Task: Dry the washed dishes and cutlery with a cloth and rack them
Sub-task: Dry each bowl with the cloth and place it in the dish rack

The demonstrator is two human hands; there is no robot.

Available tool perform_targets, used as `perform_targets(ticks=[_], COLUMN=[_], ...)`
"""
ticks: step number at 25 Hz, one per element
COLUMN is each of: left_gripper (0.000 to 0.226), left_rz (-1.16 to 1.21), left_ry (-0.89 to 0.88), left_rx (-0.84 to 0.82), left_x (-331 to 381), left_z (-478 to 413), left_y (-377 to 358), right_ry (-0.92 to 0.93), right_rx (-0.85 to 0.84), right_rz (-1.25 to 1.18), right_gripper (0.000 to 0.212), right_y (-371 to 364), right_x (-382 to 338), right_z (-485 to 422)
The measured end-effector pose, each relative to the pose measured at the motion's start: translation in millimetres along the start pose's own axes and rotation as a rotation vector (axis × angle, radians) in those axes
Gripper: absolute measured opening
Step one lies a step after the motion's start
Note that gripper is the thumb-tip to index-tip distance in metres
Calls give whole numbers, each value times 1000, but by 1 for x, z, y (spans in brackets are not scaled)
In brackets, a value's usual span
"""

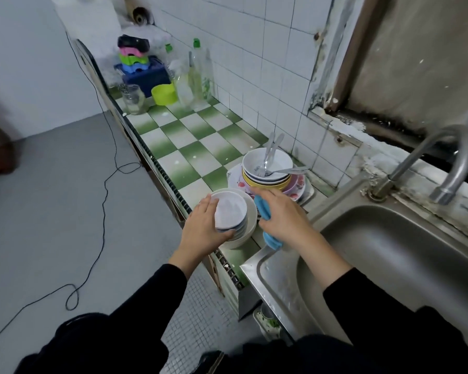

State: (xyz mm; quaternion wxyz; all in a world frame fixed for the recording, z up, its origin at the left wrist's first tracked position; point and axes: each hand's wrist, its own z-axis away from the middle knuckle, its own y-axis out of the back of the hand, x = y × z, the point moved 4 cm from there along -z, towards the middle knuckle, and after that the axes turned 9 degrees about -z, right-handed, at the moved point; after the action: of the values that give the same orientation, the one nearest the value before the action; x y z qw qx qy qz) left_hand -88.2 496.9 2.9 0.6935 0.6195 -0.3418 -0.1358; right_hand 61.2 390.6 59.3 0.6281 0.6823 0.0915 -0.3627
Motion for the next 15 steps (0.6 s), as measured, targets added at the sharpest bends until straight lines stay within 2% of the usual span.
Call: perform_targets(ticks=[5, 10, 13, 15], left_gripper=[109, 127, 131, 132], left_rz=[69, 139, 214, 255], left_ry=[10, -82, -107, -132], left_rx=[-105, -265, -280, -234], left_x=[-20, -31, -35, -35], left_z=[-27, -47, -52, -53], left_y=[-7, -23, -27, -26], right_ry=[-32, -118, -164, -195], right_rx=[-91, -152, -201, -202], right_rz=[37, 76, 67, 11], right_gripper=[76, 74, 73, 73], right_y=[-17, -33, -42, -47], right_x=[8, 19, 24, 27], right_z=[-31, -48, -56, -61])
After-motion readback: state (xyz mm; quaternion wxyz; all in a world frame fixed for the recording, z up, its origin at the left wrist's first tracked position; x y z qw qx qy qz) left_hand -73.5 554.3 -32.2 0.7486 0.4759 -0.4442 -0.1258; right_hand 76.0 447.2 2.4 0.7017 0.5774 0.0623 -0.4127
